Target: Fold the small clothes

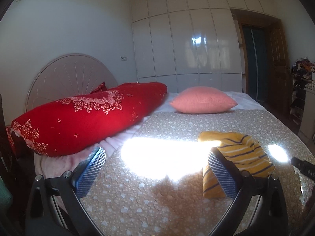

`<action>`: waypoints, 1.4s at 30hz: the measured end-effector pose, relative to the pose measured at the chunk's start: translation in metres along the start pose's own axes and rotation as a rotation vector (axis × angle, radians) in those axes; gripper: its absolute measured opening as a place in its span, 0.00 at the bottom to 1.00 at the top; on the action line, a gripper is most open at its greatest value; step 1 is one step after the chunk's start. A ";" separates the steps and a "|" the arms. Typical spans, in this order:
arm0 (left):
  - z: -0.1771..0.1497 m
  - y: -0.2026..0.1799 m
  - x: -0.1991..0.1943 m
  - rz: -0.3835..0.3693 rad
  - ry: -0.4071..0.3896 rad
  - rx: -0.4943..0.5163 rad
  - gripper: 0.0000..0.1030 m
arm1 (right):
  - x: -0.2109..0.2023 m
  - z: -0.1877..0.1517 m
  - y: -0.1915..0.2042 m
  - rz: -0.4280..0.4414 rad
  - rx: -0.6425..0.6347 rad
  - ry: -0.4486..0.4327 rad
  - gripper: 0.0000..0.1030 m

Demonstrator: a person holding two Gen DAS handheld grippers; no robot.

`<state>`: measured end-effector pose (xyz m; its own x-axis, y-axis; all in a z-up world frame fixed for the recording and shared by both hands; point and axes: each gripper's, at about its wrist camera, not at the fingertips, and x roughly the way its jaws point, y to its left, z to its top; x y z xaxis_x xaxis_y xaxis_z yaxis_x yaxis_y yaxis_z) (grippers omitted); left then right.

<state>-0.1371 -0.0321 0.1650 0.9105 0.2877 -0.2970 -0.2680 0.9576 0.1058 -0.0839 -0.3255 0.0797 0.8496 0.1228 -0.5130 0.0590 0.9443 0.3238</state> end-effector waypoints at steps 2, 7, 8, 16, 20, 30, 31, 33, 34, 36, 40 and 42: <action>0.003 0.001 -0.004 -0.036 -0.008 0.017 1.00 | -0.015 -0.023 -0.001 -0.052 0.022 -0.017 0.84; 0.000 -0.015 -0.006 -0.112 0.030 0.083 1.00 | -0.015 -0.054 -0.002 -0.148 0.030 -0.019 0.86; -0.001 -0.017 -0.007 -0.122 0.038 0.086 1.00 | -0.010 -0.053 -0.001 -0.162 0.013 -0.018 0.86; -0.011 -0.032 -0.004 -0.181 0.173 0.064 1.00 | 0.007 -0.058 0.006 -0.236 -0.083 0.004 0.88; -0.032 -0.046 0.009 -0.191 0.310 0.078 1.00 | 0.014 -0.059 0.012 -0.236 -0.133 0.028 0.89; -0.055 -0.067 0.009 -0.121 0.330 0.208 1.00 | 0.025 -0.065 0.028 -0.205 -0.193 0.071 0.91; -0.055 -0.068 0.010 -0.116 0.329 0.216 1.00 | 0.026 -0.066 0.029 -0.204 -0.197 0.075 0.91; -0.057 -0.068 0.011 -0.109 0.330 0.231 1.00 | 0.027 -0.067 0.030 -0.205 -0.199 0.081 0.91; -0.057 -0.068 0.012 -0.109 0.332 0.236 1.00 | 0.028 -0.067 0.030 -0.204 -0.197 0.083 0.91; -0.059 -0.069 0.013 -0.106 0.339 0.247 1.00 | 0.028 -0.067 0.030 -0.205 -0.194 0.086 0.91; -0.063 -0.070 0.016 -0.091 0.348 0.271 1.00 | 0.029 -0.067 0.029 -0.204 -0.185 0.091 0.92; -0.065 -0.071 0.017 -0.089 0.354 0.282 1.00 | 0.030 -0.067 0.029 -0.204 -0.184 0.094 0.92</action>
<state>-0.1228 -0.0940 0.0909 0.7491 0.2398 -0.6175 -0.0530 0.9509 0.3049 -0.0921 -0.2740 0.0203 0.7769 -0.0554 -0.6272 0.1200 0.9909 0.0611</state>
